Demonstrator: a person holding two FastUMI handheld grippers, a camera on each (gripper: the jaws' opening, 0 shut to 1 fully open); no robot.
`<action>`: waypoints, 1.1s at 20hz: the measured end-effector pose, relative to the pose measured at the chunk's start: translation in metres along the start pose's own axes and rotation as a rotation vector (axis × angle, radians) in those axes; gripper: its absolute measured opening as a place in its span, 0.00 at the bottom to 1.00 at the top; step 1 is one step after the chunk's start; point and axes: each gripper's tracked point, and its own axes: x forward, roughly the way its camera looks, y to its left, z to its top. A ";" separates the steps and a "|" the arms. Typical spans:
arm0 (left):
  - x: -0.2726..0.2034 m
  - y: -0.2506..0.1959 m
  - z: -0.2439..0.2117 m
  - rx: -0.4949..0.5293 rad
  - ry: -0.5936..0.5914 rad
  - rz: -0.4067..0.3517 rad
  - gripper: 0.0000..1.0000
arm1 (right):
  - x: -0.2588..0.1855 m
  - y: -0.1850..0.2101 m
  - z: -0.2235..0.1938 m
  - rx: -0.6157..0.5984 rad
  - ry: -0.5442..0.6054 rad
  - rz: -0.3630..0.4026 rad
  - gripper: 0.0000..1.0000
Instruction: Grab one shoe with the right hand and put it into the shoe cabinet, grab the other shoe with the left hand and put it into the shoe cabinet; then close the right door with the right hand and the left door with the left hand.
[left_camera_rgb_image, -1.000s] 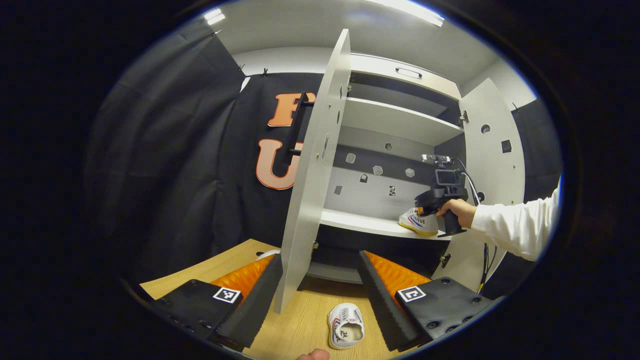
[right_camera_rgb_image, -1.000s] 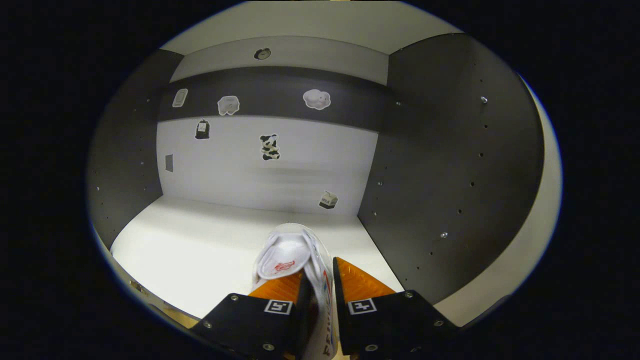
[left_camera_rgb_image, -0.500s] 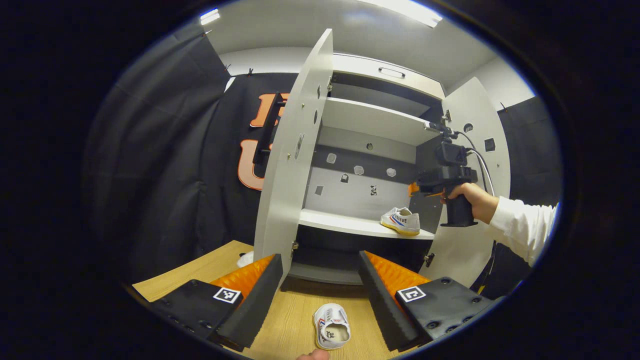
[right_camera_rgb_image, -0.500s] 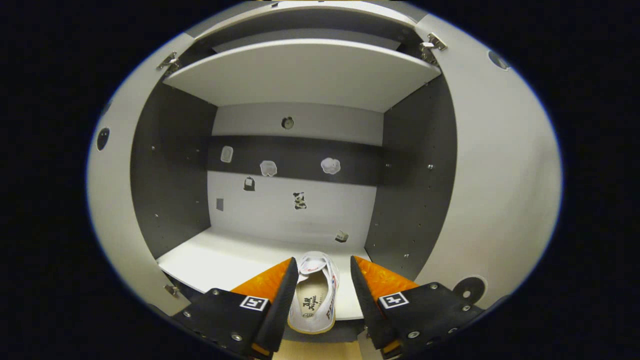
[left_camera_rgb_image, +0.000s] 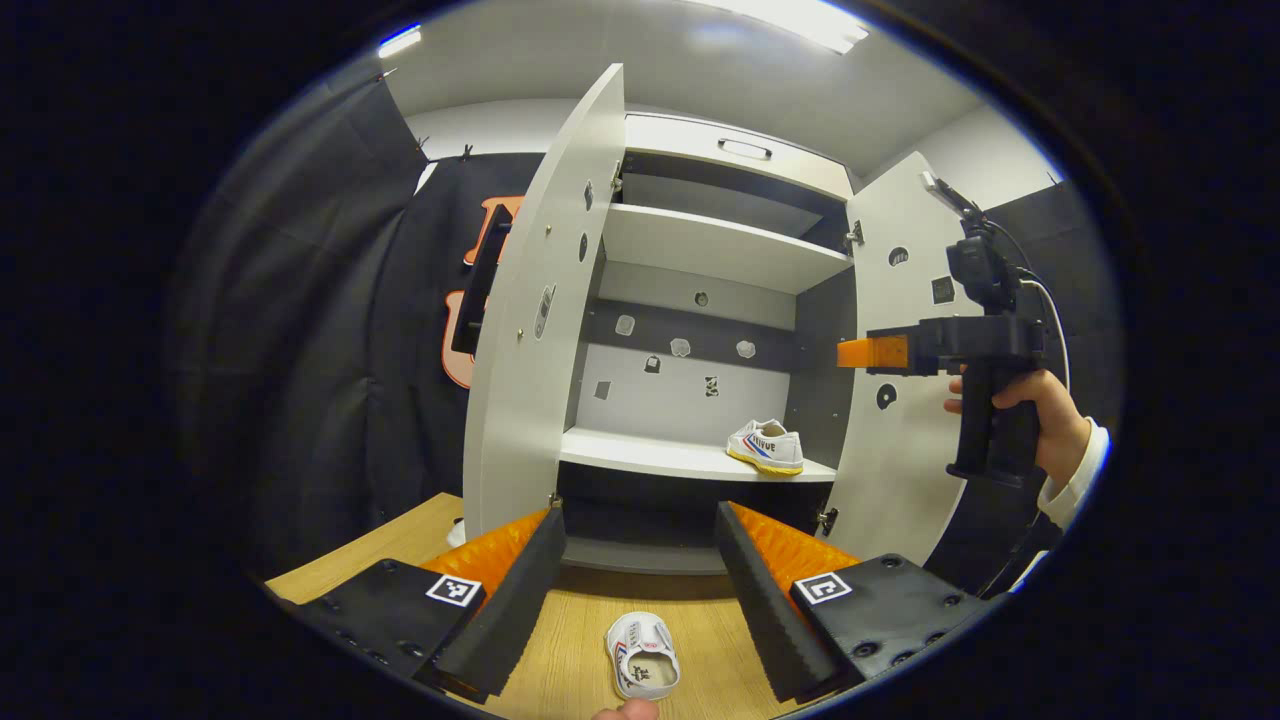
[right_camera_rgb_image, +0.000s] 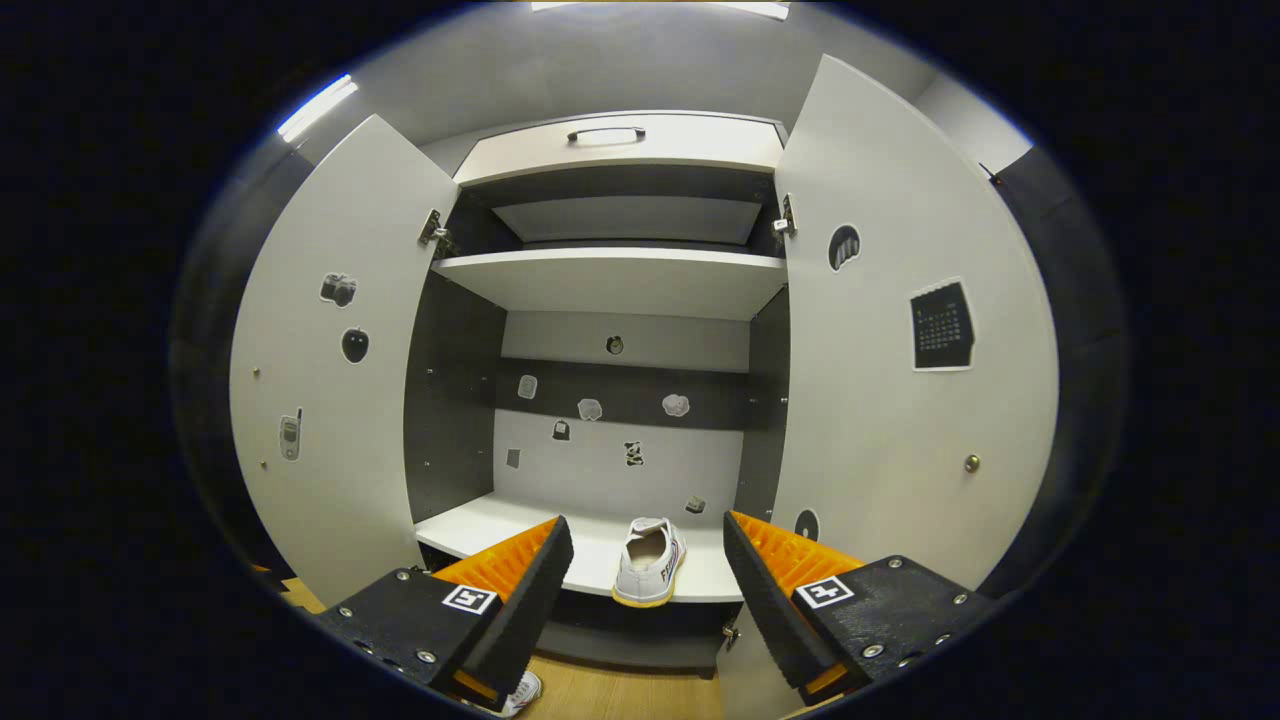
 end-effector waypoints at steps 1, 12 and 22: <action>0.000 -0.001 0.001 0.006 -0.003 0.000 0.98 | -0.011 -0.003 -0.004 -0.003 0.002 -0.003 0.93; 0.001 -0.018 -0.012 0.022 0.043 -0.015 0.98 | -0.103 -0.026 -0.054 0.032 -0.037 -0.079 0.94; 0.033 -0.024 -0.122 0.055 0.339 -0.145 0.98 | -0.126 -0.029 -0.083 0.104 -0.049 -0.125 0.94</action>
